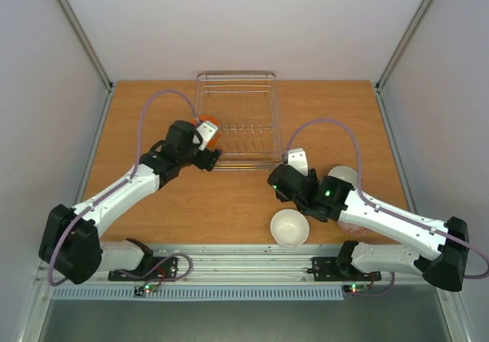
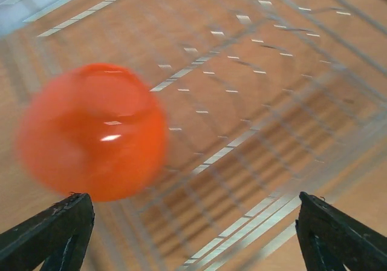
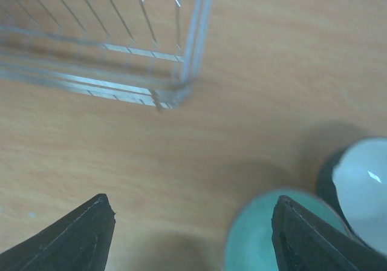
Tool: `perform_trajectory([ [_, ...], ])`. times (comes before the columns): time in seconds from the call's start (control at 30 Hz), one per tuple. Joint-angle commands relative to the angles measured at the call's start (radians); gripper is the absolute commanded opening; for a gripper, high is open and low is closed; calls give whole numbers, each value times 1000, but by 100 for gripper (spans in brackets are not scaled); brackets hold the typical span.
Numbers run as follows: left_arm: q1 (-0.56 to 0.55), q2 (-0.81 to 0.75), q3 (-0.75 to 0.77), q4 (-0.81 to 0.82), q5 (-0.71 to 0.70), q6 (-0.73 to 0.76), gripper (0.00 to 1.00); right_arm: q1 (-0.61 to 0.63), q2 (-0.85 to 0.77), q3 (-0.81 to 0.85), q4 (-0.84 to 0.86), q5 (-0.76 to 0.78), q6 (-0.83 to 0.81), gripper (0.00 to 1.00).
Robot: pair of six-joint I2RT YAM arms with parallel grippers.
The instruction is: Load the bowls into the dish rack
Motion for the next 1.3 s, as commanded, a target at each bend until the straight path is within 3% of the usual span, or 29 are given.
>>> perform_trajectory([
  [0.0,-87,30,48,-40,199,-4,90,11,-10,-52,-193,38,178,73],
  [0.1,-148,67,75,-80,246,-6,86,11,-29,-73,-262,115,285,83],
  [0.43,-426,251,143,-115,215,1,85,11,-190,-100,-709,317,862,85],
  [0.6,-540,331,202,-162,183,23,81,11,-303,-138,-707,329,861,85],
  [1.1,-677,467,285,-226,186,23,80,12,-302,-161,-727,344,917,86],
  [1.27,-685,504,295,-220,183,22,75,11,-335,-169,-720,344,897,86],
])
